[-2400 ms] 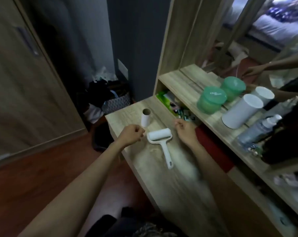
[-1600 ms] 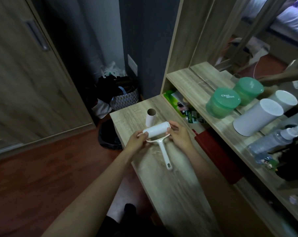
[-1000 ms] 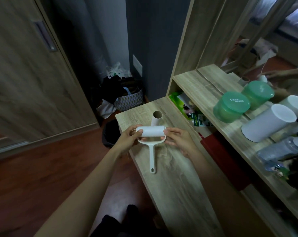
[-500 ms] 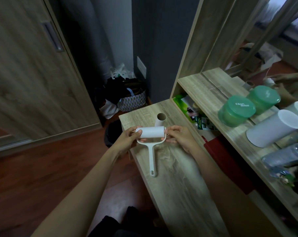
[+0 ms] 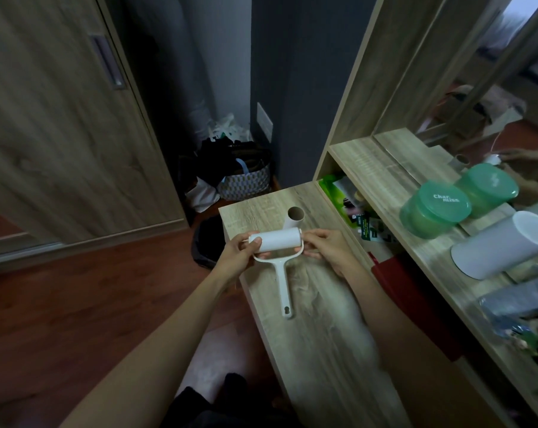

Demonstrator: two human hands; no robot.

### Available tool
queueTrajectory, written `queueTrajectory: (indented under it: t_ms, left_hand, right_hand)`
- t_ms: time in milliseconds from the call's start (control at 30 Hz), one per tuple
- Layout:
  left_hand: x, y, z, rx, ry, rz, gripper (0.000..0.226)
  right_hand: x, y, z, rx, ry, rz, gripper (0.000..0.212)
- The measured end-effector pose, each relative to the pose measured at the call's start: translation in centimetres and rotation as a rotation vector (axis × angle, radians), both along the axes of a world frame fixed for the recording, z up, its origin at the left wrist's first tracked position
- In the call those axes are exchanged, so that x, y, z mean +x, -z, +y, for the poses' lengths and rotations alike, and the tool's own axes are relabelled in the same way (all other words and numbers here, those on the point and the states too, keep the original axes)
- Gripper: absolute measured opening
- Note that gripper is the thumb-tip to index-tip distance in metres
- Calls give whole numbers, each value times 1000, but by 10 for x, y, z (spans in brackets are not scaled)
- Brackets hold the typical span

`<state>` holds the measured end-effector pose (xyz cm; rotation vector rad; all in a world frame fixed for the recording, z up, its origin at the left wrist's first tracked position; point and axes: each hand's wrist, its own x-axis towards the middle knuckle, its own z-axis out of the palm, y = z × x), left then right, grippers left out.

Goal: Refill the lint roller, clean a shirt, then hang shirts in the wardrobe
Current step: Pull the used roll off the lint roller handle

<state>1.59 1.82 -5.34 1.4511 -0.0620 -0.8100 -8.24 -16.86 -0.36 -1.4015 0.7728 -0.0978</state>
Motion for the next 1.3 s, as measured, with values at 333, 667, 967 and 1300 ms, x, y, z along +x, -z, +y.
queueTrajectory:
  t_ms: [333,667,967,1300]
  left_hand:
    - [-10,1,-2,28,-12,-16,43]
    - [-10,-10,2,-84,116,92,33]
    - [-15,-15,-4,-48,209,-37,28]
    - [-17,-10,-4,35,187,-122,35]
  right_hand:
    - [-2,3,-15,106,-116,20,25]
    - [-9,-1,-24,95,-241,2,2]
    - [-11,6,-24,110,-299,-49,10]
    - [-16,16,-14,156,-256,-79,16]
